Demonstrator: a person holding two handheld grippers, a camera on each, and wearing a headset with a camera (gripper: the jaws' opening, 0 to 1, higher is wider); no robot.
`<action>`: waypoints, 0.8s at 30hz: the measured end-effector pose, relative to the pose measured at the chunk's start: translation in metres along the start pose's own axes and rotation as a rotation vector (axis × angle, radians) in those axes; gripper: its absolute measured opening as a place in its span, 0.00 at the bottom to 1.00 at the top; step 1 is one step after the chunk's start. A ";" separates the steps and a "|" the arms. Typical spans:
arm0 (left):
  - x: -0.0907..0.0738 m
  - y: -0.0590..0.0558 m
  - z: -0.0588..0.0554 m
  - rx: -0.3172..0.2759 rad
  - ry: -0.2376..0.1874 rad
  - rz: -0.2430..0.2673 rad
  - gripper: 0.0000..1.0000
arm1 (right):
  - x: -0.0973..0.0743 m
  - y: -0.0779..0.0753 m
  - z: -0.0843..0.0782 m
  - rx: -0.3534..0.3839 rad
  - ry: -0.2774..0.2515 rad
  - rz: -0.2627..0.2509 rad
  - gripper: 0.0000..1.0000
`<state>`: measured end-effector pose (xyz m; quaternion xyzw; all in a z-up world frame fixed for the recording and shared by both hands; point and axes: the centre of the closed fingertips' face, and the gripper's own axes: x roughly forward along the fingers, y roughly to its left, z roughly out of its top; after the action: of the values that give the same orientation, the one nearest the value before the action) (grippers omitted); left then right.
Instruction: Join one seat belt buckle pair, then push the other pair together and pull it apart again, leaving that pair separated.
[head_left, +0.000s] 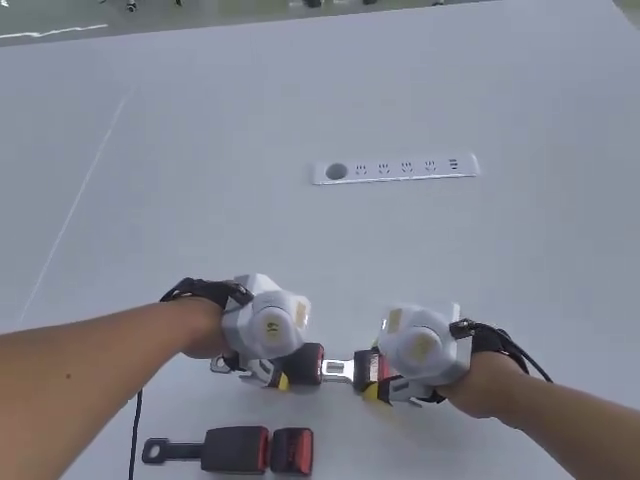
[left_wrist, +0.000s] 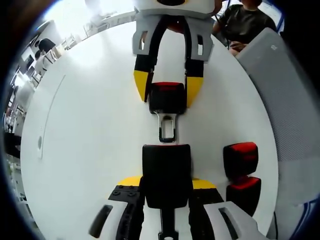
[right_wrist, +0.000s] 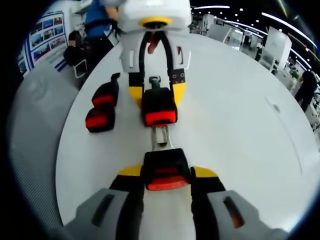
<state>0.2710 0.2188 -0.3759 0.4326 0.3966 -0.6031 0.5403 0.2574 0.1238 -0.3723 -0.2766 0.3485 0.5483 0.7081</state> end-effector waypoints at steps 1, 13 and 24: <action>0.000 0.000 0.000 -0.002 -0.001 0.000 0.34 | -0.003 0.000 -0.003 0.003 -0.004 0.000 0.36; 0.000 0.001 0.001 -0.002 -0.010 -0.001 0.34 | -0.032 -0.009 -0.033 0.032 0.000 -0.008 0.37; 0.000 0.001 0.001 0.000 -0.016 -0.001 0.34 | -0.044 -0.014 -0.057 0.048 0.001 -0.022 0.37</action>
<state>0.2715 0.2180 -0.3755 0.4277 0.3925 -0.6066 0.5432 0.2535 0.0507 -0.3719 -0.2634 0.3588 0.5317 0.7205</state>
